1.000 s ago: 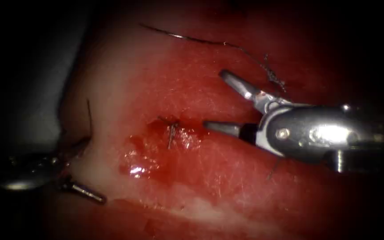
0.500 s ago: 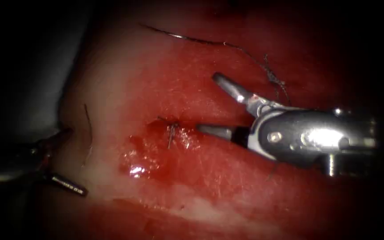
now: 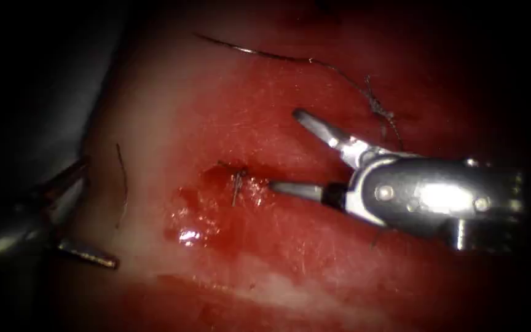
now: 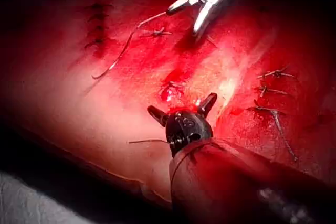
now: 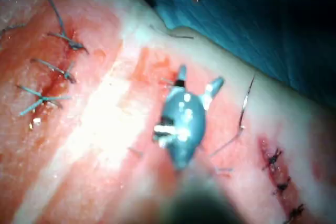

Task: Wound Closure

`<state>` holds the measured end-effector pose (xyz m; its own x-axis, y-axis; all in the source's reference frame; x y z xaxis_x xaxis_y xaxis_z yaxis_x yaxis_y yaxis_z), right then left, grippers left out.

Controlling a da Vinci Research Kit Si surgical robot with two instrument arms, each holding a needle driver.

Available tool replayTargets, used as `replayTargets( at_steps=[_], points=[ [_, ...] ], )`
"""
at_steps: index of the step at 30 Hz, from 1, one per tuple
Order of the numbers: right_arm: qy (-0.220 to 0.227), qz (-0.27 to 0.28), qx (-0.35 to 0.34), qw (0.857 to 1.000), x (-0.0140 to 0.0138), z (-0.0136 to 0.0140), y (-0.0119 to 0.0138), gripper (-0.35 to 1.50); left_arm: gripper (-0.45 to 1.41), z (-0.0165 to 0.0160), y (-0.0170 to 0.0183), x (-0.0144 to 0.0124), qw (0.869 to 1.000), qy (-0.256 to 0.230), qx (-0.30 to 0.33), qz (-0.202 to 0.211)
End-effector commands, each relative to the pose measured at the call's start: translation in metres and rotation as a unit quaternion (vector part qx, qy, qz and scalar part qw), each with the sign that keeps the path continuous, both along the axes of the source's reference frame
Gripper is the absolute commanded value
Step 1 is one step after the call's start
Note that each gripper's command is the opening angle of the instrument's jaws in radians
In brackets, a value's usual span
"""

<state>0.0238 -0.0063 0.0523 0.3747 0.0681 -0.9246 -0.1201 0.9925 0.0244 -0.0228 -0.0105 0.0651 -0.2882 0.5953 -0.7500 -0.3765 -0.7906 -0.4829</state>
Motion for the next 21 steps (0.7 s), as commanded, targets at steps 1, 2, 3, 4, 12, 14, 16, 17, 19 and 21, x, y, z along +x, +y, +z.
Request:
replayTargets(
  at_steps=[1,2,3,4,12,14,16,17,19,21],
  points=[
    [-0.012,-0.029,0.016,0.999,-0.0003,0.0003,-0.0004,-0.16,1.09,0.0005,0.0002,-0.0008,1.000,-0.006,-0.021,0.018],
    [-0.019,-0.037,0.021,0.999,-0.0005,0.0002,-0.0005,-0.18,1.08,0.0004,0.0004,-0.0011,0.999,-0.014,-0.033,0.029],
    [-0.024,-0.044,0.025,0.998,-0.0007,0.0002,-0.0005,-0.11,1.06,0.0004,0.0007,-0.0016,0.998,-0.026,-0.038,0.040],
    [-0.028,-0.049,0.031,0.998,-0.0010,0.0001,-0.0006,-0.08,1.06,0.0004,0.0009,-0.0020,0.997,-0.034,-0.045,0.049],
    [-0.006,-0.068,0.056,0.996,-0.0034,-0.0001,-0.0009,0.14,0.93,0.0011,0.0022,-0.0049,0.991,-0.067,-0.082,0.085],
    [0.003,-0.076,0.057,0.995,-0.0039,-0.0002,-0.0010,0.46,0.91,0.0014,0.0026,-0.0053,0.988,-0.069,-0.098,0.100],
    [0.010,-0.083,0.056,0.995,-0.0042,-0.0002,-0.0010,0.64,0.91,0.0017,0.0030,-0.0054,0.985,-0.069,-0.109,0.116],
    [0.015,-0.085,0.057,0.995,-0.0043,-0.0003,-0.0010,0.67,0.91,0.0018,0.0031,-0.0054,0.985,-0.068,-0.107,0.120],
    [0.022,-0.088,0.058,0.994,-0.0043,-0.0003,-0.0010,0.88,0.86,0.0021,0.0035,-0.0052,0.984,-0.068,-0.105,0.128],
    [0.033,-0.092,0.058,0.994,-0.0045,-0.0004,-0.0010,0.99,0.67,0.0024,0.0039,-0.0049,0.983,-0.071,-0.105,0.133]
  ],
)
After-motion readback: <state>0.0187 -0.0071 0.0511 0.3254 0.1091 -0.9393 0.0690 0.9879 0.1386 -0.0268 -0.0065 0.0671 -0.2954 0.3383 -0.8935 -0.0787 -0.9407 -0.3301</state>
